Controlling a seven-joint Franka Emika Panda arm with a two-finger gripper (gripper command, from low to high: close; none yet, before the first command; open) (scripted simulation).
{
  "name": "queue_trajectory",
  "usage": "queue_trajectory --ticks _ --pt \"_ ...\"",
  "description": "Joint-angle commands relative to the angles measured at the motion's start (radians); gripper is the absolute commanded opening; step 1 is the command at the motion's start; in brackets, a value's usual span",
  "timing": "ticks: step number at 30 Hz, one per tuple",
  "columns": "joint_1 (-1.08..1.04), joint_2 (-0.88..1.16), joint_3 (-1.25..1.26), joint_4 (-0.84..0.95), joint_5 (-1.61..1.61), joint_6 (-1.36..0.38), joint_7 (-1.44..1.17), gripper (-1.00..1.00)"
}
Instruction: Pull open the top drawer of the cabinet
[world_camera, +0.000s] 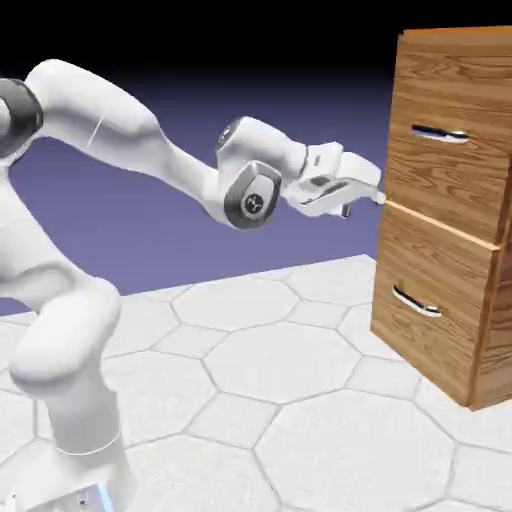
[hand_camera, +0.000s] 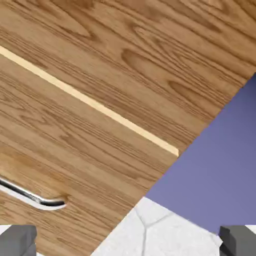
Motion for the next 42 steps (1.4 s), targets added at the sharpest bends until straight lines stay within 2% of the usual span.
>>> queue_trajectory --ticks 1,37,42 --pt "-0.035 0.005 0.036 0.015 0.002 0.012 -0.025 0.0" --pt "-1.311 0.184 1.341 0.544 0.091 0.449 -0.935 0.0" --pt "-1.439 0.138 1.435 0.628 0.048 0.434 -0.882 0.0"
